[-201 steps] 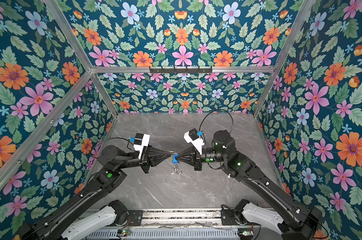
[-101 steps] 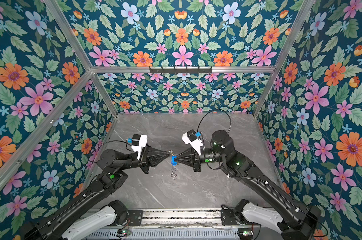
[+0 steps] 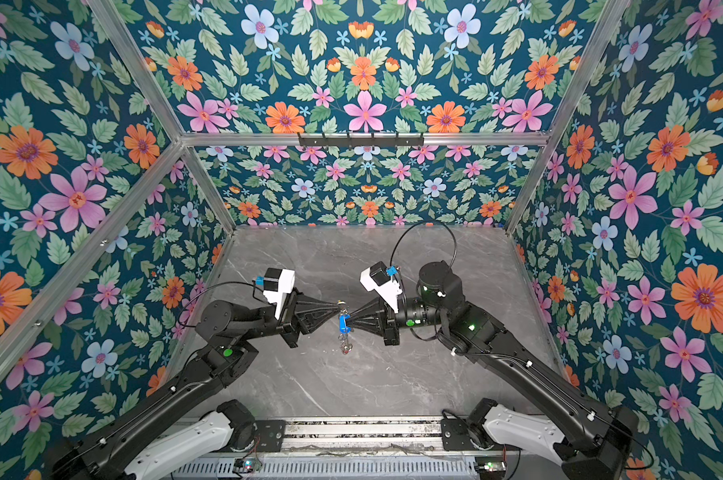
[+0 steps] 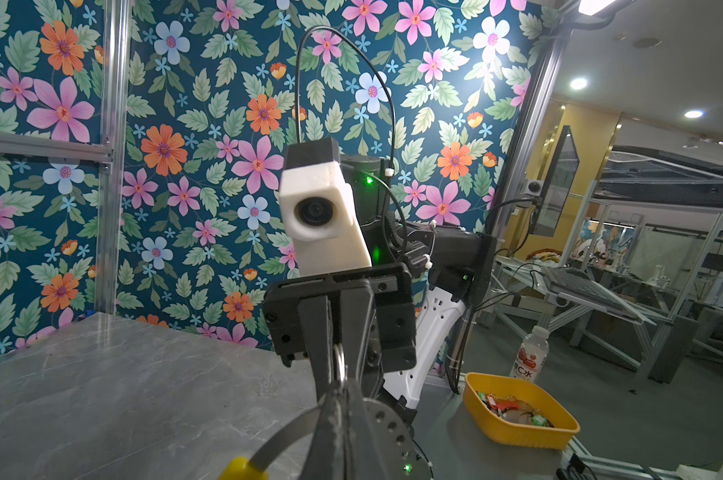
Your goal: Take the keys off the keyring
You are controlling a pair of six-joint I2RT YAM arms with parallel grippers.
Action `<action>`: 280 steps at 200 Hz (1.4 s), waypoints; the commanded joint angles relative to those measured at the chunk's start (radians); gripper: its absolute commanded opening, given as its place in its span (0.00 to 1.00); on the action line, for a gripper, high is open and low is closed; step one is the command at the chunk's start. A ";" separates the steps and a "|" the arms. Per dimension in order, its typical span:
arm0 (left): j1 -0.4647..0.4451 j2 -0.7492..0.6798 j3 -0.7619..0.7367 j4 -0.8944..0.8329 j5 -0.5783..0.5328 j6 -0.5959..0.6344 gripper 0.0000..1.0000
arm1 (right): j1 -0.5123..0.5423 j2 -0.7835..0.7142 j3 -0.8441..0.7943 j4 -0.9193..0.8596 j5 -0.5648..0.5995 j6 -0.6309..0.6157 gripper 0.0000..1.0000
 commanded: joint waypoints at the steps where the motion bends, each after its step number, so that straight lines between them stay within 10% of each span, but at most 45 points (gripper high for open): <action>1: 0.001 0.004 0.000 0.141 -0.012 -0.030 0.00 | 0.010 0.011 -0.001 -0.040 0.018 -0.017 0.00; 52: 0.002 0.003 -0.003 0.128 -0.001 -0.023 0.00 | 0.021 -0.021 0.005 -0.059 0.081 -0.029 0.00; 126: 0.002 -0.012 -0.028 0.138 0.034 0.000 0.00 | 0.029 -0.173 -0.018 0.022 0.224 0.035 0.45; 230: 0.002 -0.003 -0.071 0.243 -0.001 -0.036 0.00 | 0.079 -0.093 -0.068 0.312 0.238 0.187 0.45; 280: 0.001 0.002 -0.074 0.250 -0.006 -0.041 0.00 | 0.081 -0.074 -0.070 0.319 0.224 0.191 0.29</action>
